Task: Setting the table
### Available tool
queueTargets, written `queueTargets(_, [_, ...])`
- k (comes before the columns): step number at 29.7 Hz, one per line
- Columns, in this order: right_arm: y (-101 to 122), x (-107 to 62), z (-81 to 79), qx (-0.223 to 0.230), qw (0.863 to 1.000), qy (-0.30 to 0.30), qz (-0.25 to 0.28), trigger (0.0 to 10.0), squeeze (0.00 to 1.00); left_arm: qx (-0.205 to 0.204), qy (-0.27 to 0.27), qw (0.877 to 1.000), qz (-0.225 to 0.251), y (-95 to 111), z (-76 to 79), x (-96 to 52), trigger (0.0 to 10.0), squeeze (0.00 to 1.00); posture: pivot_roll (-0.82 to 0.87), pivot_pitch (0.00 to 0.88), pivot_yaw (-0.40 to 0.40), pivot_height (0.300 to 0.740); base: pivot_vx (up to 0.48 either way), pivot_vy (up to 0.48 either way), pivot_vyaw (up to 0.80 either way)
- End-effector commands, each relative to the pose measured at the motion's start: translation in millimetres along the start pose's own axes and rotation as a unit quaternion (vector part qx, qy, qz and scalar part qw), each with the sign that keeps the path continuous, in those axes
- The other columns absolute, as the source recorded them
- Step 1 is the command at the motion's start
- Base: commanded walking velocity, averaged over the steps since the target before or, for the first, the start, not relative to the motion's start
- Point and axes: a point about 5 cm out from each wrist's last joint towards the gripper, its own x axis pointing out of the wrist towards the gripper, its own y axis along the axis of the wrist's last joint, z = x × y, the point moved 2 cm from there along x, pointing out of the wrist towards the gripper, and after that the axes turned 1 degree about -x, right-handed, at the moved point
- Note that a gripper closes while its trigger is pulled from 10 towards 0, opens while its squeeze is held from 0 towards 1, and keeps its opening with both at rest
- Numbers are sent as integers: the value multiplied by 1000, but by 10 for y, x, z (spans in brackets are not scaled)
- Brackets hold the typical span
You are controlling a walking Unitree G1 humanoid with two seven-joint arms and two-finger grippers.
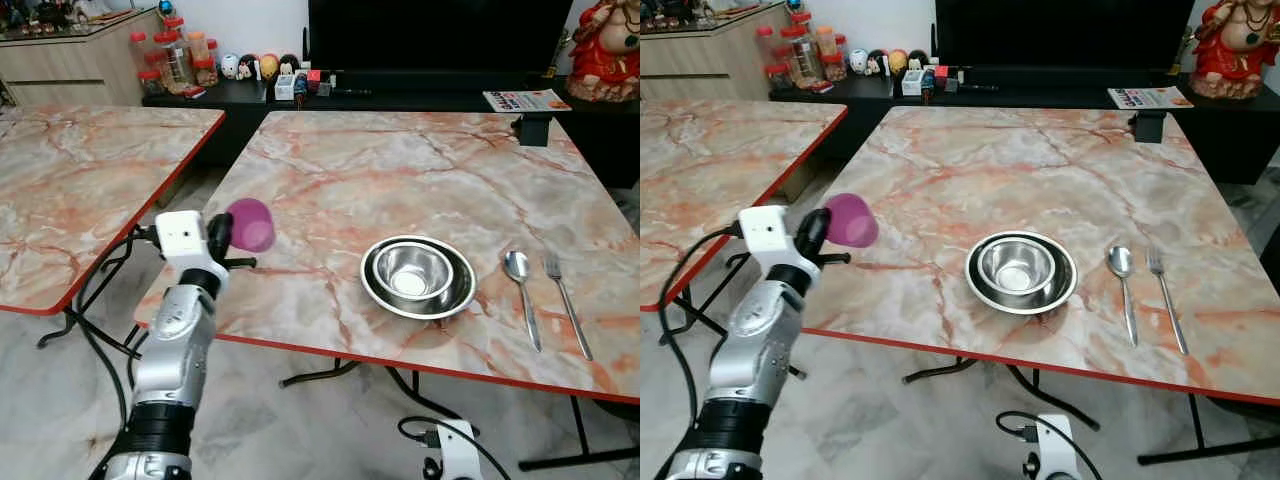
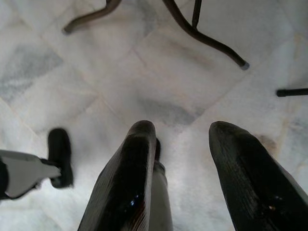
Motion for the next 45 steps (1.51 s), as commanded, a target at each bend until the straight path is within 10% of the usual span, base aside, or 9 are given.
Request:
queueTargets(1, [32,2,1,-1,1000,0,9,10000,0,3,-2,1000,12,53,12,11,10000,0,22,6,32,732,0,0,-563])
queueTargets(45, [21,3,-45,12,1000,7,5,10000,0,19,4,999,25,139,-77,22,10000,0,27,4,40,732,68,0,-273])
